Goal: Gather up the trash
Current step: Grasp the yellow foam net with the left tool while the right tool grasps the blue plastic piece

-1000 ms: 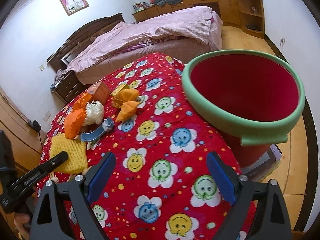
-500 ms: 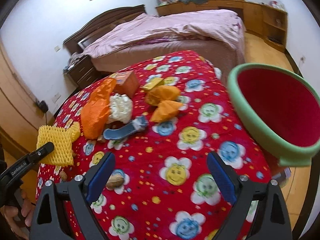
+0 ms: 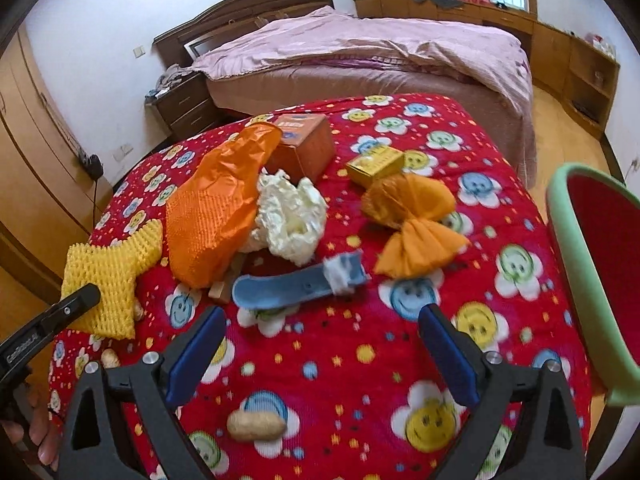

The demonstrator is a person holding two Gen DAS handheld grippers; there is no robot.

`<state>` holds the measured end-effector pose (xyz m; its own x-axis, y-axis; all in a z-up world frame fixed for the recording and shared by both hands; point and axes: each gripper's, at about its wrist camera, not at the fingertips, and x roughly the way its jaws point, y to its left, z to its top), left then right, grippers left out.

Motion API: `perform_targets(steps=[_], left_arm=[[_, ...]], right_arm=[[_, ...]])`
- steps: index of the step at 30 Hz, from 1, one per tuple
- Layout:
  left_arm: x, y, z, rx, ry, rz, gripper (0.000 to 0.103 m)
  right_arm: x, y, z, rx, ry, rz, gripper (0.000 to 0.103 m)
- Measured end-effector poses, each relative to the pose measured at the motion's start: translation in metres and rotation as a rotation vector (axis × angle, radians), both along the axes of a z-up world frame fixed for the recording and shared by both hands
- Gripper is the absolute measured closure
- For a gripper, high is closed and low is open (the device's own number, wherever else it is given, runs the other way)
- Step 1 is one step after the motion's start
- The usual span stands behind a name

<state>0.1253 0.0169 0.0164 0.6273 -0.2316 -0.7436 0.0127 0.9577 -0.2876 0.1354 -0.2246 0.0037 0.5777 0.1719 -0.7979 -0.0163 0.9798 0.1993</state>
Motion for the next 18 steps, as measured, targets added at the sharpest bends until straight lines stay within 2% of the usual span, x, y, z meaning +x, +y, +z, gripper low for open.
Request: perform_targets(steps=[6,9,10,14,18], left_arm=[[0.002,0.001,-0.003,-0.003,0.006,0.000,0.092],[0.002,0.001,-0.002,-0.006,0.003,0.001,0.092],[0.001,0.001,-0.001,-0.007,0.001,0.002,0.092],[-0.002,0.001,0.004,-0.010,-0.011,0.000,0.092],[-0.006,-0.002,0.011,-0.011,-0.024,-0.012,0.092]], right_arm=[[0.017,0.010,-0.005,-0.053,-0.003,0.031,0.002],[0.020,0.010,-0.010,-0.038,0.008,0.033,0.004],[0.020,0.009,-0.011,-0.036,0.006,0.026,0.006],[0.016,0.006,-0.008,-0.044,-0.016,0.018,0.029],[0.010,0.005,-0.003,-0.027,-0.026,0.016,0.028]])
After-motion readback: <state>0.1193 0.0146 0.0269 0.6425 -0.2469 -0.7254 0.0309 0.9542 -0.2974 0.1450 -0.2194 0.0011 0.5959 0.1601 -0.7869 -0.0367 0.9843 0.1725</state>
